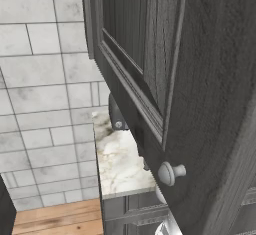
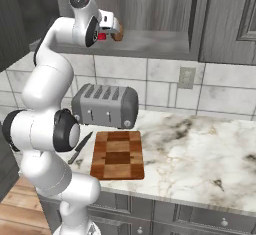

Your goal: Pick the bread, place it on the cutting board, pick the jam, place it on the counter, and close the cabinet.

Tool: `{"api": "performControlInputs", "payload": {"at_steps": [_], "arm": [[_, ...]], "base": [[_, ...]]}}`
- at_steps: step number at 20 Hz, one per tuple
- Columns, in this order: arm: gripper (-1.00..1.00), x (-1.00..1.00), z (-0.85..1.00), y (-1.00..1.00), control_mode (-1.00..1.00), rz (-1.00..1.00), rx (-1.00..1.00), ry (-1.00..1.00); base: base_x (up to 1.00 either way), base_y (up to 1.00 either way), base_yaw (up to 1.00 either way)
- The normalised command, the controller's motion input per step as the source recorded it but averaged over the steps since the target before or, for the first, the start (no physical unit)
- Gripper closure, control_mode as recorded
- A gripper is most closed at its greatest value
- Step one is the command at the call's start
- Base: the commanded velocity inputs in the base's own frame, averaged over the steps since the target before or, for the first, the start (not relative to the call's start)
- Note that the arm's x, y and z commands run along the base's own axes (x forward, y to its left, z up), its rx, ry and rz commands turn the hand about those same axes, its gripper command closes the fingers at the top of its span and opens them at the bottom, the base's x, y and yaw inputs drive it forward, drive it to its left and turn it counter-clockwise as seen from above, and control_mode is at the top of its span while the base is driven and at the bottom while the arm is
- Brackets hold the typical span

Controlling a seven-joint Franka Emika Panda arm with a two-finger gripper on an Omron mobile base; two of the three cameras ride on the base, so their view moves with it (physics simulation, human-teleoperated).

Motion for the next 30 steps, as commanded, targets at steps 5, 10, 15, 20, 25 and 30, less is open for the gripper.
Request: {"api": "performControlInputs", "payload": {"at_steps": [5,10,15,20,25,30], "arm": [[1.00,-0.12,0.00,-0.10,-1.00,0.00,0.00,0.00],[1.00,-0.27,0.00,-0.19,-1.00,0.00,0.00,0.00],[1.00,-0.31,0.00,-0.28,-1.00,0.00,0.00,0.00],[1.00,-0.36,0.00,-0.34,-1.00,0.00,0.00,0.00],[1.00,-0.38,0.00,-0.35,-1.00,0.00,0.00,0.00],[1.00,-0.39,0.00,-0.31,-1.00,0.00,0.00,0.00]], "base": [[0.00,0.00,0.00],[0.00,0.00,0.00],[0.00,0.00,0.00],[0.00,0.00,0.00],[0.00,0.00,0.00],[0.00,0.00,0.00]]}}
